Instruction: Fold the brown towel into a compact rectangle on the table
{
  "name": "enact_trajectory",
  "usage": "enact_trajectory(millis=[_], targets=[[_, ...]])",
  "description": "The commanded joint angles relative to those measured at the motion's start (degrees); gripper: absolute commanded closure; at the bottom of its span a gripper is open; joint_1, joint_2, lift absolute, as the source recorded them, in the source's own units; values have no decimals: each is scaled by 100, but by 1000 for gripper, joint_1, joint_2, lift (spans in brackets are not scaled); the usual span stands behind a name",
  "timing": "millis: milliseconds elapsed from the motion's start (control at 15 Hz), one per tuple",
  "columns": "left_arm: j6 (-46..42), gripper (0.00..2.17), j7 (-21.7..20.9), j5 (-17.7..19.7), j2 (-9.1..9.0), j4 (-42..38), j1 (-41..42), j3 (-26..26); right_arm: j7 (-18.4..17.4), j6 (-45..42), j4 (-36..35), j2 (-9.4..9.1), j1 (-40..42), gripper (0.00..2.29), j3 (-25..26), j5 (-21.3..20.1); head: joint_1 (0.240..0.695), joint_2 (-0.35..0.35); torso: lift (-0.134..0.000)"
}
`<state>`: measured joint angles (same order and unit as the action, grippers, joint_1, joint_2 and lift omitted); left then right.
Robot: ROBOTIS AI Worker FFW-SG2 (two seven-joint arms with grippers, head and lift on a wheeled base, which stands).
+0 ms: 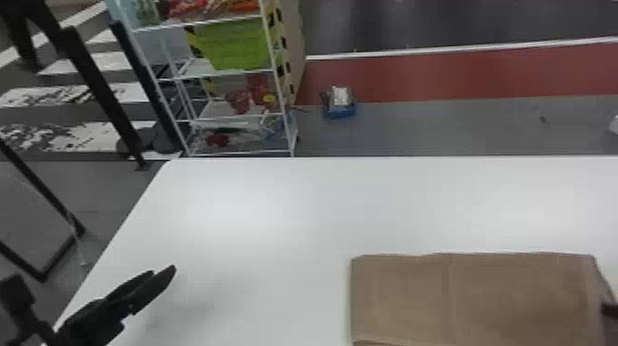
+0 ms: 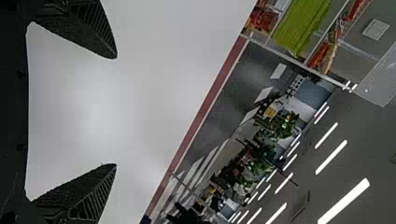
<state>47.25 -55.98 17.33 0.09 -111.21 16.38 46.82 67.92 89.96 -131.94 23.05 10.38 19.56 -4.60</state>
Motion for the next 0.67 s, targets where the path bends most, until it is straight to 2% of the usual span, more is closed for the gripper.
enact_trajectory(millis=[0, 200, 467, 600], targets=[[0, 49, 0, -1, -24, -6, -3, -32, 2, 12, 222, -46, 25, 1325, -268, -181, 695, 178, -124], [0, 49, -27, -10, -24, 12, 15, -15, 2, 12, 301, -46, -203, 1325, -400, -287, 695, 185, -124], [0, 49, -35, -10, -24, 29, 15, 3, 169, 12, -51, 33, -282, 1325, 180, -32, 695, 183, -124], [0, 49, -27, -10, -24, 56, 6, -23, 204, 12, -7, 104, -151, 1325, 514, -14, 695, 164, -124]])
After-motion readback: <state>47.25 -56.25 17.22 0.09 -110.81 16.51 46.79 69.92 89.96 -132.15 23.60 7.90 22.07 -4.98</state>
